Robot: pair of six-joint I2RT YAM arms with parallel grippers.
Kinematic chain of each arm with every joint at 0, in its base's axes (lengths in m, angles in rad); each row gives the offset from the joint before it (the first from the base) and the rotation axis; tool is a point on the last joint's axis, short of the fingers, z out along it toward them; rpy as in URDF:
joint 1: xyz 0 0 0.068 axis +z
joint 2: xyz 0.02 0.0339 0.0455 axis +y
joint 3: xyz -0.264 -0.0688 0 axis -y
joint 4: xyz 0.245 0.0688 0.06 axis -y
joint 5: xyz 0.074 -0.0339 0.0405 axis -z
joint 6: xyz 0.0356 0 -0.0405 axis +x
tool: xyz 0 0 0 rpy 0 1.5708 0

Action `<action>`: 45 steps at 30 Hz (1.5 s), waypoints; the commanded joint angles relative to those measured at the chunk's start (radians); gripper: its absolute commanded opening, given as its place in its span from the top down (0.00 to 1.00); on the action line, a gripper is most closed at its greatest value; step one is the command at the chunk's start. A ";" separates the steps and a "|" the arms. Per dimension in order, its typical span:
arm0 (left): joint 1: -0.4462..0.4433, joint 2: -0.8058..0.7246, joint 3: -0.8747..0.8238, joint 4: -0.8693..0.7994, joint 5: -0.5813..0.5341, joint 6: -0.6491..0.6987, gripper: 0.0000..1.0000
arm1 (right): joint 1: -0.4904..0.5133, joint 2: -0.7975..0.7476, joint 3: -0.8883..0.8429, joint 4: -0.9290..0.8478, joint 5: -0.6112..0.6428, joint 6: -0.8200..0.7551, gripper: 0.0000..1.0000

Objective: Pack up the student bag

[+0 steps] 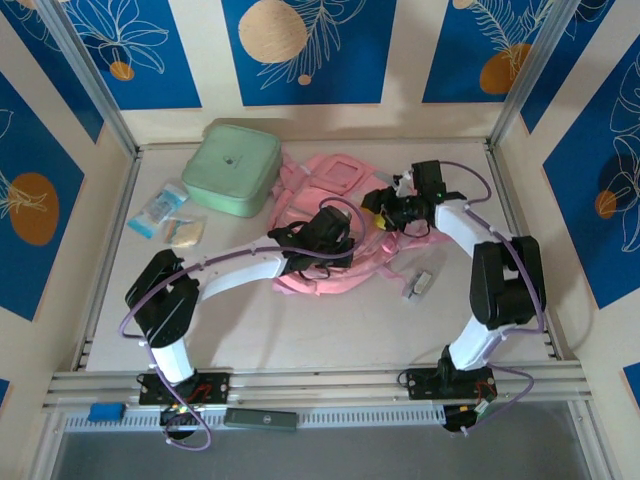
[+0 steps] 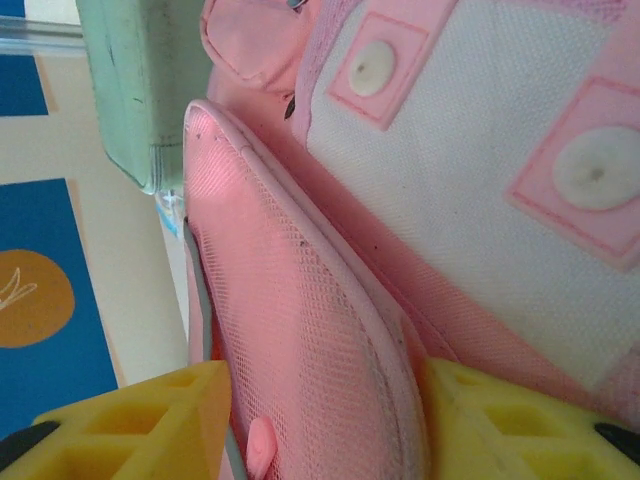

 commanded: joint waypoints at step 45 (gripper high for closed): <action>-0.056 0.012 0.140 -0.157 -0.061 0.018 1.00 | -0.073 0.063 0.294 -0.475 0.020 -0.327 1.00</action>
